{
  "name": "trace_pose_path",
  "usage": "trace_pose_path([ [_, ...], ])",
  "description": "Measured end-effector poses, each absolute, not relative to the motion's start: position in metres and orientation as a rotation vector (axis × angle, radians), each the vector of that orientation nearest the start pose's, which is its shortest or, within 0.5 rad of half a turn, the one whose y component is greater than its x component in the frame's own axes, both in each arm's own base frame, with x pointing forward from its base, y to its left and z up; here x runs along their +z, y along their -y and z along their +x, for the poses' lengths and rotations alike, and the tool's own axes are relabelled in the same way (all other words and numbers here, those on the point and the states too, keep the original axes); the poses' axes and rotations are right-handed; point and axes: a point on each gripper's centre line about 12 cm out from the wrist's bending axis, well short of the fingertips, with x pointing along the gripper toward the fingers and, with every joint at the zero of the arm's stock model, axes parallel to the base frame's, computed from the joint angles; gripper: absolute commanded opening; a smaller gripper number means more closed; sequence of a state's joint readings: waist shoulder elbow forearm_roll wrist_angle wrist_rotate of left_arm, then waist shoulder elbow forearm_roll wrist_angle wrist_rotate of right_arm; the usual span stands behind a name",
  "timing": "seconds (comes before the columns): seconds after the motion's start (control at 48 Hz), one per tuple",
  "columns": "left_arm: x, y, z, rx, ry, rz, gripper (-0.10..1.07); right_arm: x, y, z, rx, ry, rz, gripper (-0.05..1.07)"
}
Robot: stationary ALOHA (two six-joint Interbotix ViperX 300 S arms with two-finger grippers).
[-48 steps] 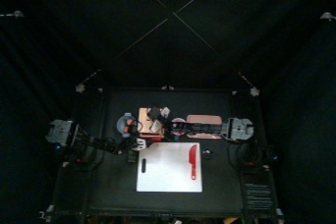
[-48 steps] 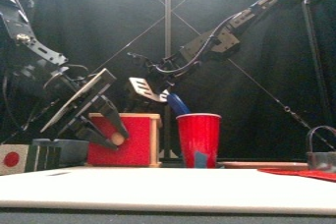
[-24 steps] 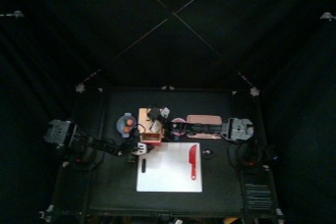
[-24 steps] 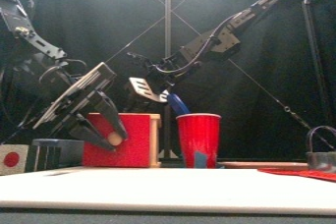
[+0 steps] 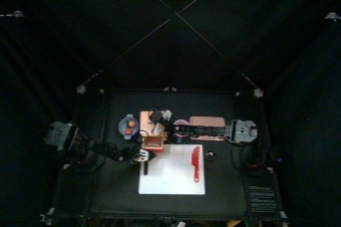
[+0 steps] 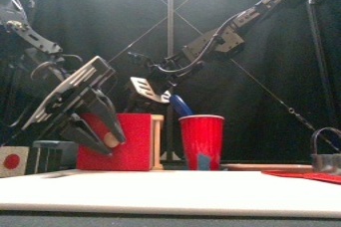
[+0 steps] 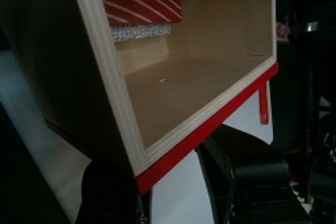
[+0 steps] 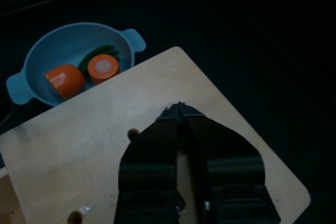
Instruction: Open drawer
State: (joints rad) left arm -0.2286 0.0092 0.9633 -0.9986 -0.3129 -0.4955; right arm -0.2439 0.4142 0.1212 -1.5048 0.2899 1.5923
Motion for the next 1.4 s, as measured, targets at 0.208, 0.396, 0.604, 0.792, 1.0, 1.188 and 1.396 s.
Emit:
trace_pose_path([
  [0.208, 0.099, 0.046, 0.314, 0.559, -0.575, -1.188, 0.67, 0.165, 0.161, 0.506, -0.544, -0.536, 0.073, 0.29],
  [0.396, 0.100, 0.044, 0.318, 0.563, -0.560, -1.188, 0.67, 0.164, 0.160, 0.506, -0.543, -0.539, 0.073, 0.29],
  [0.604, 0.100, 0.048, 0.314, 0.551, -0.586, -1.192, 0.67, 0.164, 0.161, 0.505, -0.544, -0.539, 0.073, 0.29],
  [0.792, 0.102, 0.050, 0.303, 0.540, -0.619, -1.202, 0.67, 0.163, 0.160, 0.505, -0.543, -0.542, 0.073, 0.29],
  [1.0, 0.109, 0.048, 0.300, 0.527, -0.594, -1.203, 0.67, 0.164, 0.160, 0.505, -0.544, -0.541, 0.073, 0.29],
  [1.188, 0.108, 0.038, 0.299, 0.558, -0.544, -1.192, 0.68, 0.163, 0.160, 0.505, -0.543, -0.542, 0.073, 0.29],
  [1.396, 0.109, 0.032, 0.299, 0.574, -0.503, -1.190, 0.73, 0.162, 0.160, 0.504, -0.543, -0.547, 0.073, 0.29],
])
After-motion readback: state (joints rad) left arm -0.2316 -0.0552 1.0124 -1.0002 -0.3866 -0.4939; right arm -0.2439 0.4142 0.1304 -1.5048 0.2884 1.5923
